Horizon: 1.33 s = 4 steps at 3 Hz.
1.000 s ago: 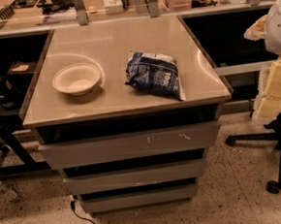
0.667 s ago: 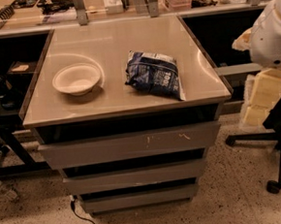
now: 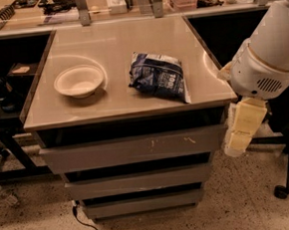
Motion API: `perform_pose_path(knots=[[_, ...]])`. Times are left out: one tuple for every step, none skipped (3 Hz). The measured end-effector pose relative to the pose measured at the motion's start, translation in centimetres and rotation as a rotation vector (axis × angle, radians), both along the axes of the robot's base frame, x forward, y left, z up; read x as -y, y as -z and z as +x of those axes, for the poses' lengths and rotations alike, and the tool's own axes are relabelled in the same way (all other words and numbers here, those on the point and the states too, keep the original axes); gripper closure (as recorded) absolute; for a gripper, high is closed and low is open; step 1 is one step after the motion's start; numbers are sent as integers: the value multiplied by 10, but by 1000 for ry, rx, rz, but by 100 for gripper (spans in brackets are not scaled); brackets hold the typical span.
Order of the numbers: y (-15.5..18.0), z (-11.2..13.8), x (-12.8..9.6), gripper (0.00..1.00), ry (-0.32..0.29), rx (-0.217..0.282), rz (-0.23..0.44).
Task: Open top drawer
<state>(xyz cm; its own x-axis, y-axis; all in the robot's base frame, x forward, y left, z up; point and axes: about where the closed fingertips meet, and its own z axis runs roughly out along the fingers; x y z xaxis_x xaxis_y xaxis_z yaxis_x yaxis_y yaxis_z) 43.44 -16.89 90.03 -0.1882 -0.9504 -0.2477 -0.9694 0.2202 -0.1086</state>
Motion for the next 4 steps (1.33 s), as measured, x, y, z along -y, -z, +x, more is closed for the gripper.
perform_pose_path(knots=[[4, -6, -2, 0, -12, -5, 13], [33, -28, -27, 0, -8, -38, 45], [91, -49, -59, 0, -33, -123, 56], [158, -50, -90, 0, -48, -205, 66]])
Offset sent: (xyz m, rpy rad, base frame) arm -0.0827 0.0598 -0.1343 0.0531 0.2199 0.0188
